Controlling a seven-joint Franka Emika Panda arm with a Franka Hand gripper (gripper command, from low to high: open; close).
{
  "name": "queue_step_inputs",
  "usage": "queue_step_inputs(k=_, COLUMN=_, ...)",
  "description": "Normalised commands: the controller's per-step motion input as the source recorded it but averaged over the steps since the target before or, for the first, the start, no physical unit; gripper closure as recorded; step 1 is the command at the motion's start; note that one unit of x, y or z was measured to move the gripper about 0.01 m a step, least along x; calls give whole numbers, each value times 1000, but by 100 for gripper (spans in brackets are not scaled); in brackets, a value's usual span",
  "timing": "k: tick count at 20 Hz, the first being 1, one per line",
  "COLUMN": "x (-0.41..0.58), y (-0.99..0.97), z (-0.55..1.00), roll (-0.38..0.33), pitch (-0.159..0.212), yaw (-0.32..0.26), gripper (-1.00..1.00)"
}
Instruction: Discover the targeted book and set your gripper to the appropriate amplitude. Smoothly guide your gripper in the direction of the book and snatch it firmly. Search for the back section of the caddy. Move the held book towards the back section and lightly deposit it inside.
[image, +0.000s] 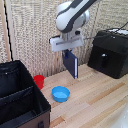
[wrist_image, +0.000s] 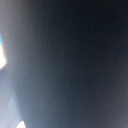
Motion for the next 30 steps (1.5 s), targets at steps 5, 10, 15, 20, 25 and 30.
queue_step_inputs(k=5, x=-21, y=339, z=931, roll=8, pitch=-116, yaw=-245, gripper=100)
queue_step_inputs(k=10, x=0, y=427, z=723, roll=68, pitch=-72, yaw=-205, gripper=100)
queue_step_inputs(k=15, x=34, y=731, z=426, roll=4, pitch=-4, yaw=-127, gripper=100)
queue_step_inputs(k=20, x=10, y=663, z=230, roll=1, pitch=0, yaw=-174, gripper=100)
queue_step_inputs(k=25, x=0, y=326, z=232, roll=37, pitch=0, yaw=-276, gripper=100)
queue_step_inputs(k=30, x=0, y=93, z=413, roll=103, pitch=-2, yaw=-313, gripper=100)
